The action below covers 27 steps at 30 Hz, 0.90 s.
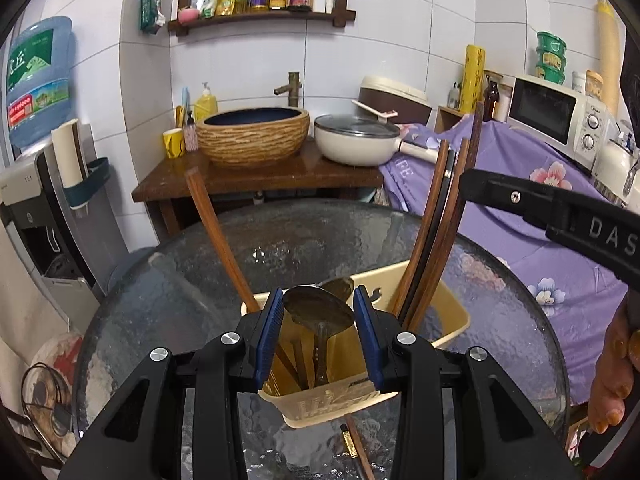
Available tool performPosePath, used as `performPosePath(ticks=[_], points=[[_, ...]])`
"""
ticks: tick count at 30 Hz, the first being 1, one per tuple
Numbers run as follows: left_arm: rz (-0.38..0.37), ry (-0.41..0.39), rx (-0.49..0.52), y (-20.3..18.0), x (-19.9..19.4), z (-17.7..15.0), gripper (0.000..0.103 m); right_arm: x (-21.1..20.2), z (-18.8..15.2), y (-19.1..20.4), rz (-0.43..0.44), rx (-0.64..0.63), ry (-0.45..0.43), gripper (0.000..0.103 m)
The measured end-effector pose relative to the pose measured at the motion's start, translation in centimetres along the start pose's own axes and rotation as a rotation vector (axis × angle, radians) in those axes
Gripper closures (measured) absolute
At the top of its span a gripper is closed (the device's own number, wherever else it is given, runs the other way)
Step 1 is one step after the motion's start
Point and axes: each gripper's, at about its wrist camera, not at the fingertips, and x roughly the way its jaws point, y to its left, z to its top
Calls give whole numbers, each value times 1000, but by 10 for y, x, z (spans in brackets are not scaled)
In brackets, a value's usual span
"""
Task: Organize utensils
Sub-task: 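Lower the spoon and chopstick into the holder, open both tools and withdraw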
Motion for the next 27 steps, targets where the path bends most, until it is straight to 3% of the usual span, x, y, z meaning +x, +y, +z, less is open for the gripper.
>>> performPosePath(ticks=[8,9,10,12,13,16,20,23,27], points=[[2,13,9,-3,9,-11,67,3,-7,-9,-6,15,-2,96],[0,11,12,-3,8,-12,63,3,-8,-10,-8,15,-2,95],[-1,7,16,-4,7,-12,59,3,-7,-11,-8,15,-1,89],[0,-15,29,-7,0,-13,43,1,-8,-12,-10,13,-8,66],[6,-27,34,-8,-3,-13,41,-2,-9,-12,-21,12,-23,54],[9,-52,55,-12,-17,-17,39,-18,-10,-10,-38,-9,-81,53],[7,-121,62,-15,-50,-33,20,-39,-23,-8,-30,-26,-101,44],[31,-159,62,-12,-71,-56,19,-48,-46,-3,-27,-57,-67,39],[87,-140,58,-6,-78,-88,19,-52,-93,8,-11,-100,-1,30]])
